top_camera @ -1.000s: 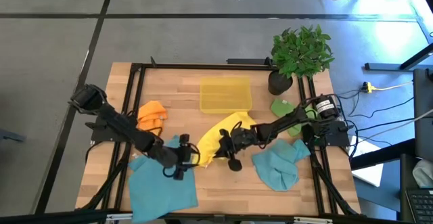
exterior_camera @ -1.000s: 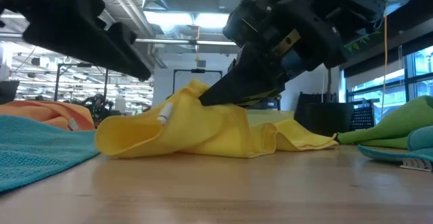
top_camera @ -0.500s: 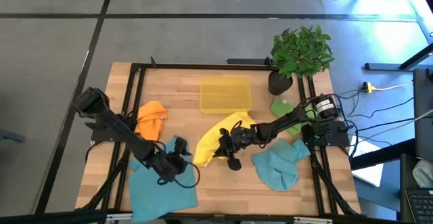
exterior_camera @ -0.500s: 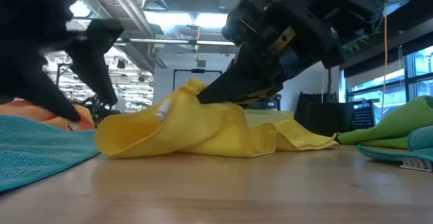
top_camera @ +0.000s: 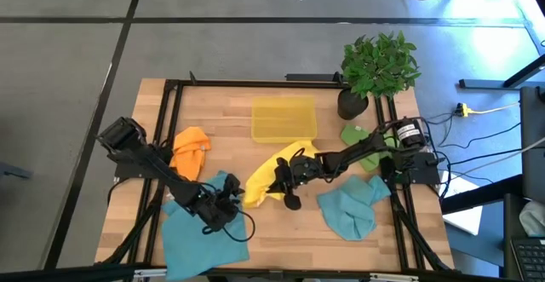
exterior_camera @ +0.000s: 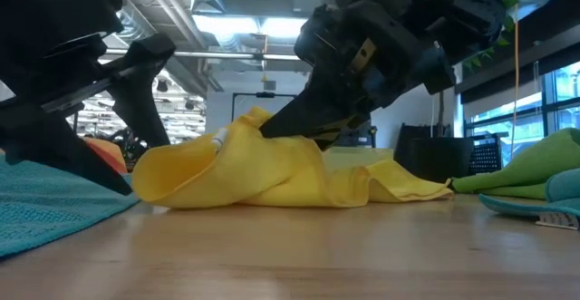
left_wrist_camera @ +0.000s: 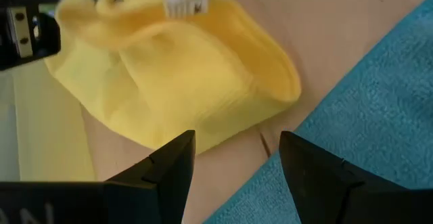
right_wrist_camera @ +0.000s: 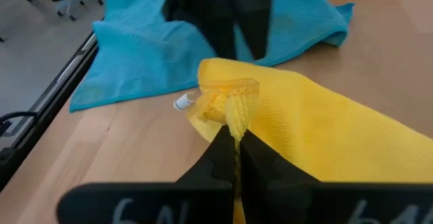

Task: Fold microfiber towels
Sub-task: Fold the yellow microfiber towel

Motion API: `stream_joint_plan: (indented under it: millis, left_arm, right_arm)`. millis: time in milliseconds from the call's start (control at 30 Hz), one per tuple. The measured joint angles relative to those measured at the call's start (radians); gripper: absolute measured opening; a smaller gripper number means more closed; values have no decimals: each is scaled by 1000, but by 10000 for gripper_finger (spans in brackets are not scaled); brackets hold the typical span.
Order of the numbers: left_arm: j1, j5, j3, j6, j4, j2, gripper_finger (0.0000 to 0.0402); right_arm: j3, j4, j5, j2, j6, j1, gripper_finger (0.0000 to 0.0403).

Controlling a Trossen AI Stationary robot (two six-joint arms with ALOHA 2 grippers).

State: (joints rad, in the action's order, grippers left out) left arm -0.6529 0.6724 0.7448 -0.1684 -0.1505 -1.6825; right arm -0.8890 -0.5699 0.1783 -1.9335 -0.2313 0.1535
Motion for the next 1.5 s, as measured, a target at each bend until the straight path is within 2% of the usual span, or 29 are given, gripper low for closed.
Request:
stream_joint_plan:
  millis: [267,733,900,1100,1500]
  left_arm:
    - [0,7,0,6,74,-1,205]
    - [-13,-9,0,10,73,-1,205]
    - [-29,-9,-1,11,89,-43,205]
    - [-38,48,2,13,184,-109,204]
    - [-50,70,1,13,181,-109,191]
  right_arm:
    - [0,-15,2,0,-16,-23,3]
    - [0,-15,9,0,-21,-27,3]
    - [0,-15,9,0,-20,-27,4]
    - [0,-15,10,0,-21,-31,4]
    - [0,-12,10,0,-26,-31,5]
